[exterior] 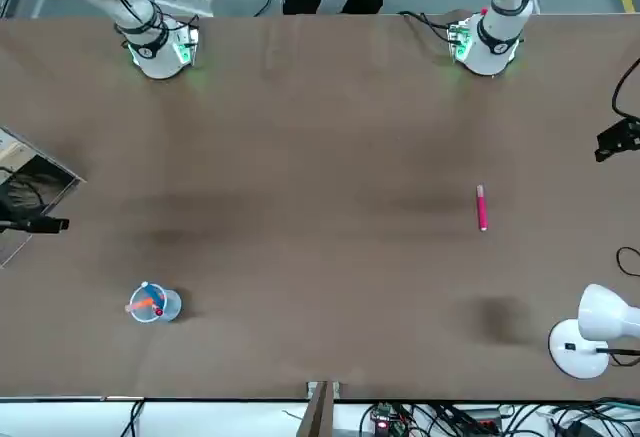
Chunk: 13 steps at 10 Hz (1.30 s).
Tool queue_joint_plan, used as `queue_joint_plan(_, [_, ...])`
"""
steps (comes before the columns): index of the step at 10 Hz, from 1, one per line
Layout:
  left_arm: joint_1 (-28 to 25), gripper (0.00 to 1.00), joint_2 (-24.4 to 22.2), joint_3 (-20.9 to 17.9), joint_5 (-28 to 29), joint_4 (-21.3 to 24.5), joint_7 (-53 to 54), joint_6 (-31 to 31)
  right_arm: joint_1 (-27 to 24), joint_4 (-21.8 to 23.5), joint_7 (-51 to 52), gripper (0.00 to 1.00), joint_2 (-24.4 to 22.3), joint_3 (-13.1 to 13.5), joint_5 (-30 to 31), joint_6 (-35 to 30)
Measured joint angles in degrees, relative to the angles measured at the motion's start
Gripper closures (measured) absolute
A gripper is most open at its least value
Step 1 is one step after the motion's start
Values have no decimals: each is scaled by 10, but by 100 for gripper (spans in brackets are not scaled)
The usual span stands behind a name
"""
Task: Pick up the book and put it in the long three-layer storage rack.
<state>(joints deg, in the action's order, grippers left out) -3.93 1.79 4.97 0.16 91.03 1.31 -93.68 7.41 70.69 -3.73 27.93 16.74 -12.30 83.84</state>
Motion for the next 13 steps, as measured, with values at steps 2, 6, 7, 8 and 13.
queue_joint_plan(2, [0, 0, 0, 0, 0, -1, 0, 0, 1, 19, -2, 0, -39, -24, 30, 9])
queue_joint_plan(6, [0, 0, 0, 0, -1, -16, 0, 0, -8, 50, -2, 0, -102, -56, 56, 9])
queue_joint_plan(7, [0, 0, 0, 0, -2, -21, -1, 0, -14, 62, -2, 0, -113, -65, 64, 9])
queue_joint_plan(8, [0, 0, 0, 0, -3, -25, -3, 0, -22, 73, -2, 0, -121, -74, 75, 11])
queue_joint_plan(13, [0, 0, 0, 0, -3, -35, -20, 1, -53, 95, 40, 0, -151, -108, 94, 21])
